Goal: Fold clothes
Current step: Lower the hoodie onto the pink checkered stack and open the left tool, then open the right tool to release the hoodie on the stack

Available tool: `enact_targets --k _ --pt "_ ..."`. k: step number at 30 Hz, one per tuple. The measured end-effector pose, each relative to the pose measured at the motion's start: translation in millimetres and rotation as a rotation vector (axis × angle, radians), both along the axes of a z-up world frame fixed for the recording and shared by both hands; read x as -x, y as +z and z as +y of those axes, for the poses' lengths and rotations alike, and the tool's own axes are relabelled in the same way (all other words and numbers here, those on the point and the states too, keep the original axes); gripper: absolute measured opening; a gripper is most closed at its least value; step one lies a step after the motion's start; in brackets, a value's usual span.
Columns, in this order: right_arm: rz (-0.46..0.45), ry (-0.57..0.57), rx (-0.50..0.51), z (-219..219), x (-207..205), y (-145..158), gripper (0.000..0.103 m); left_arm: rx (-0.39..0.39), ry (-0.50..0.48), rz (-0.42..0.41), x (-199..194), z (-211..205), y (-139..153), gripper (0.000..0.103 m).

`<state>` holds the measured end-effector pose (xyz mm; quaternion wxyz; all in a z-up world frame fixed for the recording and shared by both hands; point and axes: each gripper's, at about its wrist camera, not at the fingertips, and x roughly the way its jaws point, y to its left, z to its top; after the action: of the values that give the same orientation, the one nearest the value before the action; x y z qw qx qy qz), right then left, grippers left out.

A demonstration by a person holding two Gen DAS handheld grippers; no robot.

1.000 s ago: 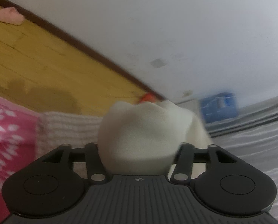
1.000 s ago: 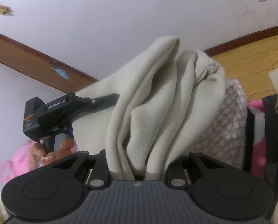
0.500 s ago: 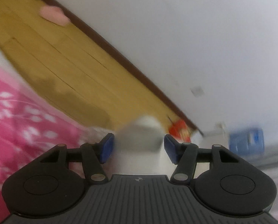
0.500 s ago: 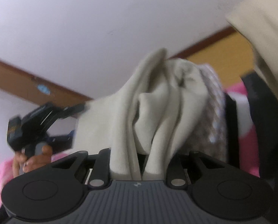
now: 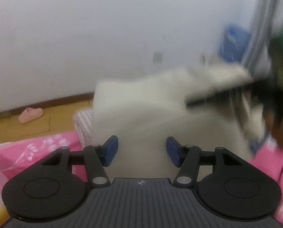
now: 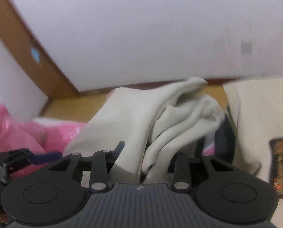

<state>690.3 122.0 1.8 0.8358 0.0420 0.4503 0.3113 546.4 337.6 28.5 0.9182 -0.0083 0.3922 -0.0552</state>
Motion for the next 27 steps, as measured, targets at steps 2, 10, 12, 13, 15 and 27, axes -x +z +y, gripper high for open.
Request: enact_targets --k 2,10,12,13,15,27 --pt "-0.039 0.030 0.019 19 4 -2 0.038 0.006 0.027 -0.016 1 7 -10 0.055" --pt "0.125 0.009 -0.084 37 -37 -12 0.047 0.166 0.117 0.017 -4 39 -5 0.054" --pt "0.192 -0.042 -0.159 24 -42 -19 0.047 0.245 0.163 0.010 -4 50 0 0.055" --pt "0.220 -0.061 -0.192 19 -44 -22 0.047 0.283 0.194 0.007 -9 59 -3 0.055" --pt "0.271 -0.097 -0.253 10 -49 -29 0.048 0.363 0.249 0.008 -24 78 -8 0.056" --pt "0.356 -0.120 -0.357 4 -61 -54 0.047 0.609 0.383 0.204 -71 121 -55 0.057"
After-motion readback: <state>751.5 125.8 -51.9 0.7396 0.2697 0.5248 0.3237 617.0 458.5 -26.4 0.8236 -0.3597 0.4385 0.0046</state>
